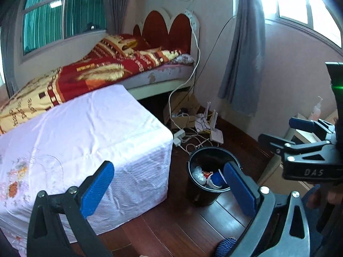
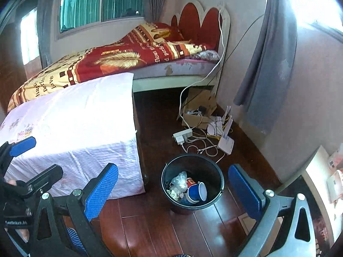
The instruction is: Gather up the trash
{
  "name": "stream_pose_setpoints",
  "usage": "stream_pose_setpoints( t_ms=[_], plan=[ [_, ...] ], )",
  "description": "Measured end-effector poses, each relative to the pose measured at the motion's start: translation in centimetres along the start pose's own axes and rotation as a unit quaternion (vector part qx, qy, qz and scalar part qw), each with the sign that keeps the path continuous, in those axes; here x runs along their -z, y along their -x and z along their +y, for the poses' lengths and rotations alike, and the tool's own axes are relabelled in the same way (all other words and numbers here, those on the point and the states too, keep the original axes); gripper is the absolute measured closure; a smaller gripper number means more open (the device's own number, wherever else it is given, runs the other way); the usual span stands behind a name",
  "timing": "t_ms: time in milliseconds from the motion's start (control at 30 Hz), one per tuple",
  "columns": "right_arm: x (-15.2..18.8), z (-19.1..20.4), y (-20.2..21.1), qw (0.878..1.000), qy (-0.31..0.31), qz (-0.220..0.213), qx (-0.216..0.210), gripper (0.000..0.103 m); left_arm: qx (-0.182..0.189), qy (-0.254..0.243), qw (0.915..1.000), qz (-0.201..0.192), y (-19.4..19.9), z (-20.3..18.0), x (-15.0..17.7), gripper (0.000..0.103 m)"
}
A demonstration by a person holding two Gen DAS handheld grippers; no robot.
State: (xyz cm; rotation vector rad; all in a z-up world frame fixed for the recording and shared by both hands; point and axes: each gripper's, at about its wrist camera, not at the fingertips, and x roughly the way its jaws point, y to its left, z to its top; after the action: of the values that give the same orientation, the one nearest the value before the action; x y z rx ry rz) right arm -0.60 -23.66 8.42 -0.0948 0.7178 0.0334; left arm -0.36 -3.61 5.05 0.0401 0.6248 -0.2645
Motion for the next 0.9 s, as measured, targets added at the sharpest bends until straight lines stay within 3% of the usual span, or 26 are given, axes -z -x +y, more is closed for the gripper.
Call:
stream_pose_setpoints(
  t_ms=[367, 900],
  plan=[
    [-0.1, 0.3, 4.8, 0.999, 0.002, -0.038, 0.01, 0.0, -0.01, -0.001, 0.9991, -0.041, 3.7, 0.0, -0.6, 0.001],
    [0.0, -0.6, 5.6, 0.999, -0.008, -0.045, 0.011, 0.0, -0.006, 0.0, 0.9985, -0.054, 4.0, 0.0, -0.6, 0.001]
  ],
)
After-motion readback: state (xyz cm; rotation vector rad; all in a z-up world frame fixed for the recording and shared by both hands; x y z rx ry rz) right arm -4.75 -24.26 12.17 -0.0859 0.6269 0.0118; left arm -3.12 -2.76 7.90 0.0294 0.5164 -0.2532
